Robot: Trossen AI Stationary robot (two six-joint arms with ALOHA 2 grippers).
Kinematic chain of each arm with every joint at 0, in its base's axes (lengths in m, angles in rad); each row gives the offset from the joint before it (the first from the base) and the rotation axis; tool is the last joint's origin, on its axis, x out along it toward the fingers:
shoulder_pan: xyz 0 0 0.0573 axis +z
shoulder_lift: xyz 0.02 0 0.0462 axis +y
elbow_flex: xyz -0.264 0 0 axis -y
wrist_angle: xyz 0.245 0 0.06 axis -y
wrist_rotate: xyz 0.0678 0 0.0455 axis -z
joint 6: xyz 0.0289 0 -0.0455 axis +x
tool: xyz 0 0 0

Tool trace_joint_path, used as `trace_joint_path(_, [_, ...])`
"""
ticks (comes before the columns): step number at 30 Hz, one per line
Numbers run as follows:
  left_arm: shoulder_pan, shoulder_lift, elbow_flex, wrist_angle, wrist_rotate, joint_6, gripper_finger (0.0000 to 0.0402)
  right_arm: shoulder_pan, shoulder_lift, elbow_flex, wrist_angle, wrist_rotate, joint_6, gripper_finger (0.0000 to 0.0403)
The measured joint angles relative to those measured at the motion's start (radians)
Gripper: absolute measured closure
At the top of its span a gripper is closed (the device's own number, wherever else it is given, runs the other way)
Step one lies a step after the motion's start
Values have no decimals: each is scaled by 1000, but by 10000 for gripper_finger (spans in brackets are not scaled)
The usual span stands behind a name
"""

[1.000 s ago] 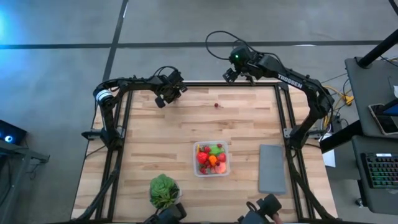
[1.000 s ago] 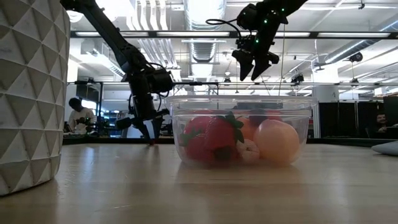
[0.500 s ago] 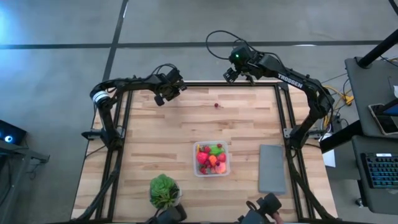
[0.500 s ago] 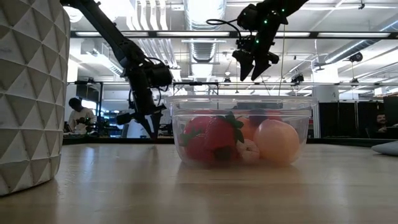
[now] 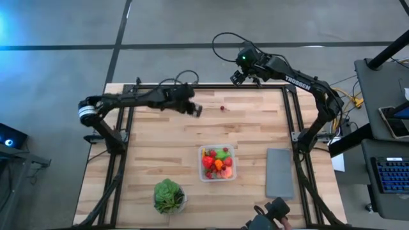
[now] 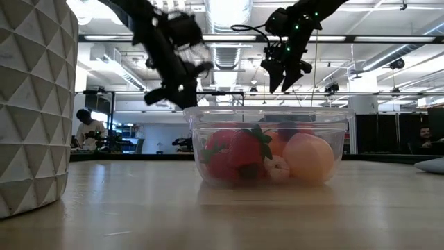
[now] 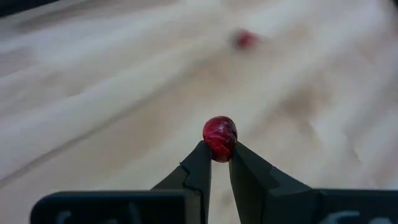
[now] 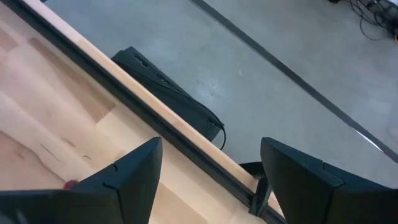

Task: Pick and placing Produce into tupperware
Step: Put the red cherry into the transparent bin

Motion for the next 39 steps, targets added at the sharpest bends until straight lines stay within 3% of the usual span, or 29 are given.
trace_joint_path(5, [-145,-45,-1,15,73,147,371,2,0,-1,-92,-7,41,138])
trace_joint_path(11, [-307,-36,-2,43,103,283,371,25,0,-2,-288,-178,138,138])
trace_joint_path(20, [-540,5,-2,143,114,296,370,121,0,-53,-371,-205,273,138])
trace_joint_path(30, [-555,159,5,209,72,83,328,234,-28,-71,-437,-190,370,139])
trace_joint_path(33, [-554,182,7,241,53,-35,293,256,-41,-71,-437,-153,376,141])
trace_joint_path(36, [-554,186,8,255,51,-38,249,269,-46,-72,-431,-121,368,140])
trace_joint_path(39, [-550,163,8,219,52,-35,206,273,-41,-75,-355,-142,262,135])
